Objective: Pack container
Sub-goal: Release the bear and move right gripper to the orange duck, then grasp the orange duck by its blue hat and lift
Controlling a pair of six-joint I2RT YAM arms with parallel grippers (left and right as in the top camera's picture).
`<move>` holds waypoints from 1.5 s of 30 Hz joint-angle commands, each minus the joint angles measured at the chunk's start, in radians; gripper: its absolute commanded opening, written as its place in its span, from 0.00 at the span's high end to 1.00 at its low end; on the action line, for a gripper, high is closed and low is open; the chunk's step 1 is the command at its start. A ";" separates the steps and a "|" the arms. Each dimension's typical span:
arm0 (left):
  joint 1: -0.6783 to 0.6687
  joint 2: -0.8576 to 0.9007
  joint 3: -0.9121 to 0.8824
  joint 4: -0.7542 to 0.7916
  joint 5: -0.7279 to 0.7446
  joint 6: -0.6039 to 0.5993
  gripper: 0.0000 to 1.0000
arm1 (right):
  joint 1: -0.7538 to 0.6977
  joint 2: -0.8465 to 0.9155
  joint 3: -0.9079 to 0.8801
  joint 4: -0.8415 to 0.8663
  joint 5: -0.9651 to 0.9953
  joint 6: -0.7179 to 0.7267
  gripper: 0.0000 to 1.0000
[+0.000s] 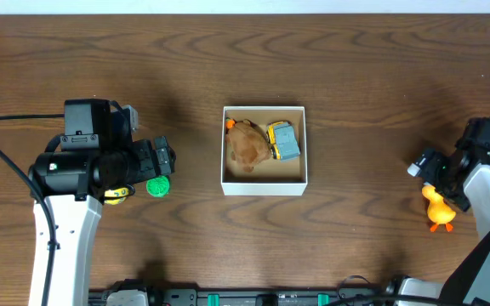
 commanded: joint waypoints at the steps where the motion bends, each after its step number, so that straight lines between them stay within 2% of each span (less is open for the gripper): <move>1: 0.002 -0.003 0.018 -0.006 0.010 -0.001 0.02 | -0.006 -0.006 -0.060 0.056 0.014 -0.022 0.02; 9: 0.002 -0.003 0.018 -0.006 0.009 -0.001 0.02 | -0.006 -0.006 -0.132 0.140 0.015 -0.018 0.05; 11: 0.002 -0.003 0.018 -0.008 0.010 -0.001 0.02 | -0.006 -0.006 -0.132 0.149 0.018 -0.018 0.10; 15: 0.002 -0.003 0.018 -0.011 0.010 -0.001 0.02 | -0.006 -0.006 -0.132 0.161 0.018 0.002 0.29; 16: 0.002 -0.003 0.018 -0.013 0.010 -0.001 0.02 | -0.006 -0.006 -0.132 0.161 0.018 0.005 0.39; 22: 0.002 -0.003 0.018 -0.019 0.009 -0.001 0.02 | -0.006 -0.006 -0.132 0.162 0.018 0.005 0.81; 26: 0.002 -0.003 0.018 -0.020 0.010 -0.001 0.02 | -0.006 -0.006 -0.132 0.163 0.017 0.005 0.98; 32: 0.002 -0.003 0.018 -0.020 0.010 -0.001 0.02 | -0.003 -0.006 -0.132 0.166 -0.003 0.035 0.99; 37: 0.002 -0.003 0.018 -0.019 0.010 -0.001 0.02 | 0.014 -0.033 -0.106 0.154 -0.182 0.034 0.99; 41: 0.002 -0.003 0.018 -0.019 0.010 -0.001 0.02 | 0.087 -0.102 -0.068 0.155 -0.257 0.010 0.99; 45: 0.002 -0.003 0.018 -0.019 0.010 -0.001 0.02 | 0.225 -0.183 0.019 0.126 -0.272 -0.064 0.99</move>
